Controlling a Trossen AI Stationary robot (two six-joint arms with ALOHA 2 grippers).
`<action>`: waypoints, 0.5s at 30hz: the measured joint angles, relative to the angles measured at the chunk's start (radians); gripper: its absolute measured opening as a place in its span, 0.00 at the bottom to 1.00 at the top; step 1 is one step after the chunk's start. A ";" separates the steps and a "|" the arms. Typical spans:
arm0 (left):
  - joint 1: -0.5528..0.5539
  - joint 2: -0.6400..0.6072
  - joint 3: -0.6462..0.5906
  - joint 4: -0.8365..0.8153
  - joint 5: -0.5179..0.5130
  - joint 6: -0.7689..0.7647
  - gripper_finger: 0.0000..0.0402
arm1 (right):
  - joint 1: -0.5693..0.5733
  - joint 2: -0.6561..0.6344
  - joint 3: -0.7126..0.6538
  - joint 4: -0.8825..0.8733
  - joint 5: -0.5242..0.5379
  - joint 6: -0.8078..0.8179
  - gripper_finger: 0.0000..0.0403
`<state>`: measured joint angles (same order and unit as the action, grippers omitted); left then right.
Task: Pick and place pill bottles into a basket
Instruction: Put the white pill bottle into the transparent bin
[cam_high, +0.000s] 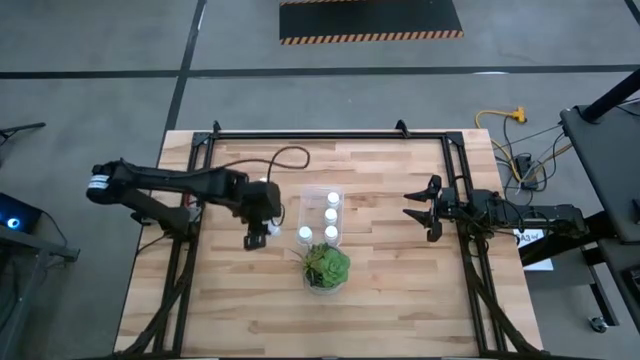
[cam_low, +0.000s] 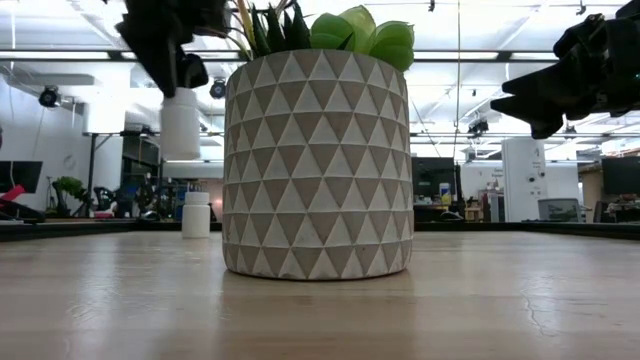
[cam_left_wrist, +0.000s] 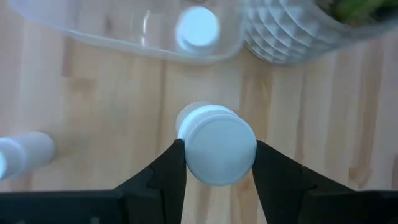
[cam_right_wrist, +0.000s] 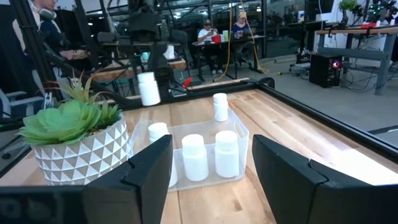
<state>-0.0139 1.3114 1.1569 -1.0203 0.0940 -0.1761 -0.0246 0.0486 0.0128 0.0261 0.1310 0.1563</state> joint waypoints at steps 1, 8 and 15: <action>0.015 0.012 0.018 -0.018 0.000 0.003 0.35 | 0.000 0.000 0.000 0.000 0.000 0.000 0.52; 0.068 0.171 0.193 -0.117 -0.003 0.133 0.35 | 0.000 -0.001 0.000 0.000 0.000 0.000 0.52; 0.075 0.294 0.398 -0.166 -0.059 0.198 0.35 | 0.000 -0.001 0.000 0.000 0.000 0.000 0.52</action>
<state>0.0616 1.6052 1.5551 -1.1860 0.0349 0.0217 -0.0244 0.0480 0.0132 0.0264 0.1312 0.1566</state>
